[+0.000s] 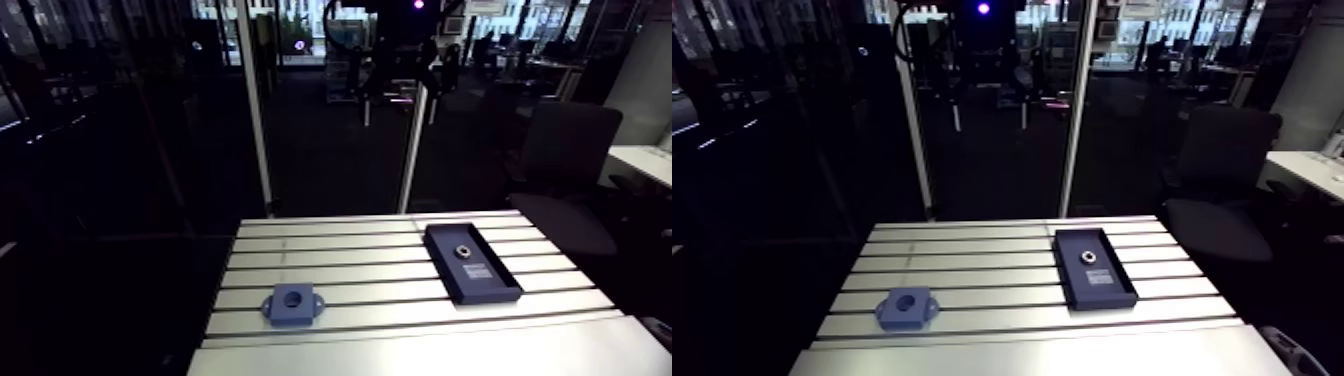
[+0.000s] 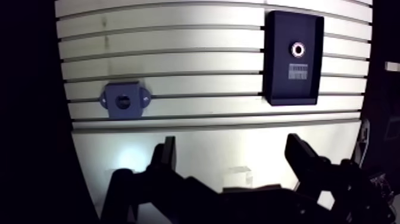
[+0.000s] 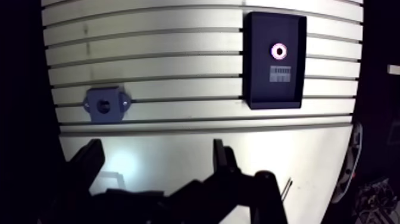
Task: Pick up the bearing and press it into the housing until flush.
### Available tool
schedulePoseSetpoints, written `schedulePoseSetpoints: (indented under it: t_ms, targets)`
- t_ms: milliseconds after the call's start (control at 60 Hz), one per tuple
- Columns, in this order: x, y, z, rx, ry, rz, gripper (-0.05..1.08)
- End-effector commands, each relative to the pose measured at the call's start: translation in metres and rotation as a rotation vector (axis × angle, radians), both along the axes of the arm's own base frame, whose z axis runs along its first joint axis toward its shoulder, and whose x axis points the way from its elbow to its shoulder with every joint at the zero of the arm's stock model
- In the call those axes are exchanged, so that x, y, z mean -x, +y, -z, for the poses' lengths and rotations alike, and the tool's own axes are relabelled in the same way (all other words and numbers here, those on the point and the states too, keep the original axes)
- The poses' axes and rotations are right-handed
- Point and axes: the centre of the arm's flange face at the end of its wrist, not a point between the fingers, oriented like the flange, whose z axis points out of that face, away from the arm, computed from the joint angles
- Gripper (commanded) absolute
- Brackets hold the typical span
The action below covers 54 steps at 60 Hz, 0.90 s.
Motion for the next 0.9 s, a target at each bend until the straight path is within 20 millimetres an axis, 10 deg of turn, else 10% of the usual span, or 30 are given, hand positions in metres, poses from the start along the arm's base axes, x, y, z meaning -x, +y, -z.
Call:
schedulePoseSetpoints:
  t_ms: [17, 600, 900]
  targets:
    - [0.010, 0.015, 0.017, 0.013, -0.033, 0.019, 0.01]
    - [0.014, 0.017, 0.021, 0.007, -0.036, 0.017, 0.01]
    - [0.032, 0.033, 0.062, 0.023, -0.100, -0.126, 0.01]
